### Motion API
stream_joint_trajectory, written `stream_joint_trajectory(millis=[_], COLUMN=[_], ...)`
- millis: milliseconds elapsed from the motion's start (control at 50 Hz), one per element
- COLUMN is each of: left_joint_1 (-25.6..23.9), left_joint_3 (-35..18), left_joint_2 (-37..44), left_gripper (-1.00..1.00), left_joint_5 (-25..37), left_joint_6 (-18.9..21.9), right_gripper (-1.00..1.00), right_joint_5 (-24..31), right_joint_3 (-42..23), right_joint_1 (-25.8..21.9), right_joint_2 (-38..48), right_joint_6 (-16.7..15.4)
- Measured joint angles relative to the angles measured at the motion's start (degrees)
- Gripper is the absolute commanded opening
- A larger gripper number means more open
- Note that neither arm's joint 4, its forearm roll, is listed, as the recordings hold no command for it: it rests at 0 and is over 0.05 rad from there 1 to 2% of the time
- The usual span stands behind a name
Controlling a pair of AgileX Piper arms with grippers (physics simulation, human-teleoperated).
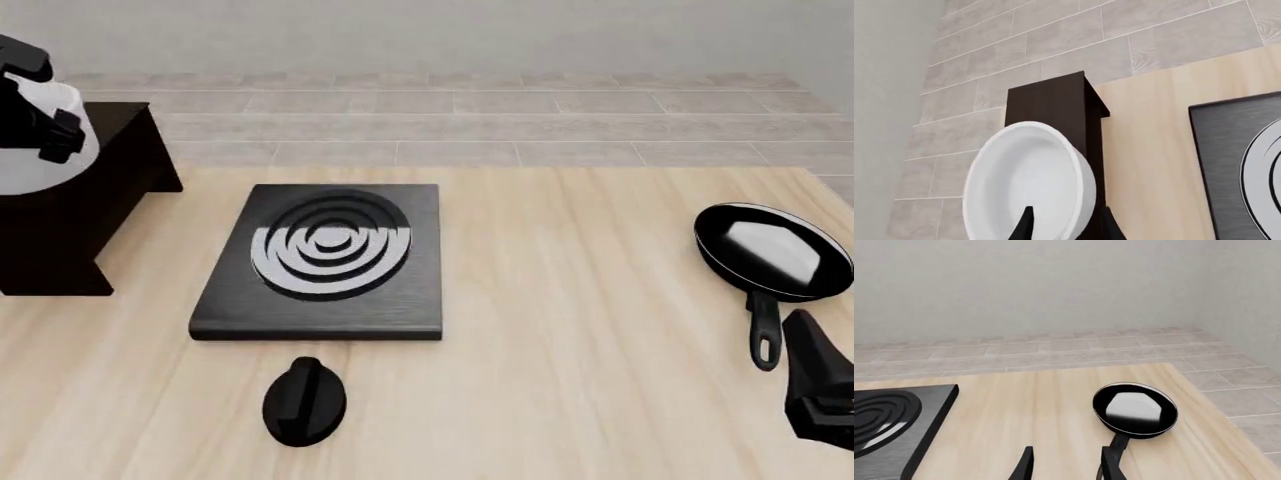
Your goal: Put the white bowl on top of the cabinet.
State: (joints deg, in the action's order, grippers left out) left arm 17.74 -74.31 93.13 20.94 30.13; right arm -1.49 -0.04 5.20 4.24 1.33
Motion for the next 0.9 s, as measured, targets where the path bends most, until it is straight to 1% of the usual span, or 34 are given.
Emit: stream_joint_trajectory(millis=[300,500,700,900], left_joint_1=[-1.8,-3.8,-5.7,-9.6], left_joint_3=[-0.8,0.6,1.4,3.2], left_joint_2=[-3.0,-6.7,-12.4,-20.4], left_gripper=[1.0,1.0,1.0,1.0], left_joint_5=[1.4,2.2,4.0,6.6], left_joint_6=[0.7,0.0,-1.9,-4.1], right_gripper=[1.0,1.0,1.0,1.0], right_joint_5=[0.2,0.2,0.2,0.2], right_joint_3=[0.0,0.0,0.0,0.0], right_joint_1=[0.0,0.0,0.0,0.0], right_joint_2=[-0.2,-0.2,-0.2,-0.2], right_joint_6=[0.0,-0.1,-0.1,-0.2])
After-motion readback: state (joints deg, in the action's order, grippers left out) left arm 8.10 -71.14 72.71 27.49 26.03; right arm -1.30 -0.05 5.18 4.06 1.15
